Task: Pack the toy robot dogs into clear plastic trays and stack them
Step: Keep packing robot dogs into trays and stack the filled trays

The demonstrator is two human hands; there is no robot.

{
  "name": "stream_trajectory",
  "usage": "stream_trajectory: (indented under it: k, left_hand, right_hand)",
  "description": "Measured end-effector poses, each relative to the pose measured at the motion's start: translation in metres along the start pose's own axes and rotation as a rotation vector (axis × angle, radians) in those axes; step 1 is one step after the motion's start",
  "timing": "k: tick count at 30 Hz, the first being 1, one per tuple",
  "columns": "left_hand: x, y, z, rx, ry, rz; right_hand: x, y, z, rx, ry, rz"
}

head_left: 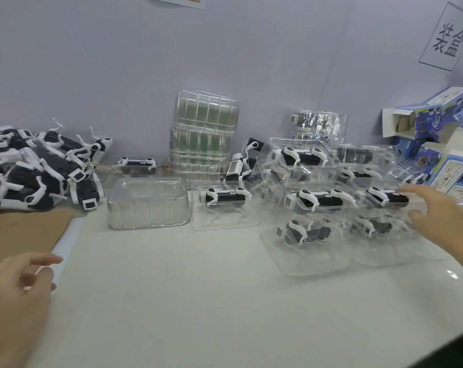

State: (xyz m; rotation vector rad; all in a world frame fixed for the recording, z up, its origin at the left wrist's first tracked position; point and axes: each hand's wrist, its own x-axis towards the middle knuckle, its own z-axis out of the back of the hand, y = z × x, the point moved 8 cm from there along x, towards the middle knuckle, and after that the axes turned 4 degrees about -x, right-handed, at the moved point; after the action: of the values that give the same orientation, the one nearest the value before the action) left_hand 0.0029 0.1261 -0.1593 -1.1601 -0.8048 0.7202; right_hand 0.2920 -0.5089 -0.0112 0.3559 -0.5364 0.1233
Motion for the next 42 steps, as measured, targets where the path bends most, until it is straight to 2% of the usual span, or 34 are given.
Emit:
stream_trajectory:
  k: [2,4,7,10,12,14,16,20,22,26,32,35,36,39,40,42]
  left_hand:
    - [-0.006,-0.005,0.0,0.017,-0.001,-0.065]
    - [-0.011,-0.008,-0.008,0.129,0.037,-0.132]
    - [-0.02,-0.015,-0.023,0.373,0.128,-0.267]
    - [-0.027,-0.017,-0.033,0.739,0.178,-0.321]
    - [-0.034,-0.019,-0.039,0.852,0.23,-0.334]
    - [-0.034,-0.019,-0.04,0.87,0.256,-0.331]
    - [-0.036,-0.023,-0.038,0.857,0.262,-0.328]
    - [-0.036,-0.024,-0.038,0.866,0.291,-0.327]
    - [-0.035,-0.024,-0.039,0.88,0.299,-0.328]
    - [-0.035,-0.023,-0.038,0.879,0.293,-0.328]
    - [-0.038,-0.024,-0.033,0.767,0.26,-0.308]
    - [-0.04,-0.026,-0.039,0.803,0.295,-0.279]
    - [-0.037,-0.031,-0.04,0.745,0.288,-0.251]
    - [-0.032,-0.054,-0.036,0.126,0.219,-0.206]
    - [-0.035,-0.066,-0.033,-0.048,0.184,-0.248]
    - [-0.044,-0.092,-0.034,-0.228,0.181,-0.353]
  right_hand:
    - [-0.002,0.024,0.022,0.172,-0.159,-0.027]
    - [-0.005,0.073,0.046,0.349,-0.259,0.044]
    - [-0.014,0.178,0.075,0.622,-0.215,0.299]
    - [-0.036,0.288,0.079,0.712,-0.127,0.601]
    - [-0.046,0.351,0.051,0.692,-0.019,0.712]
    - [-0.053,0.403,-0.002,0.598,0.173,0.741]
    - [-0.06,0.439,-0.067,0.403,0.361,0.755]
    - [-0.082,0.462,-0.181,0.008,0.582,0.803]
    - [-0.087,0.461,-0.209,-0.018,0.58,0.782]
    - [-0.09,0.462,-0.215,0.093,0.504,0.764]
    - [-0.109,0.461,-0.177,0.359,0.482,0.765]
    - [-0.114,0.449,-0.146,0.689,0.494,0.615]
    - [-0.116,0.442,-0.138,0.808,0.502,0.552]
    - [-0.129,0.42,-0.123,1.132,0.548,0.386]
    - [-0.135,0.413,-0.121,1.241,0.566,0.342]
    - [-0.149,0.401,-0.123,1.383,0.595,0.276]
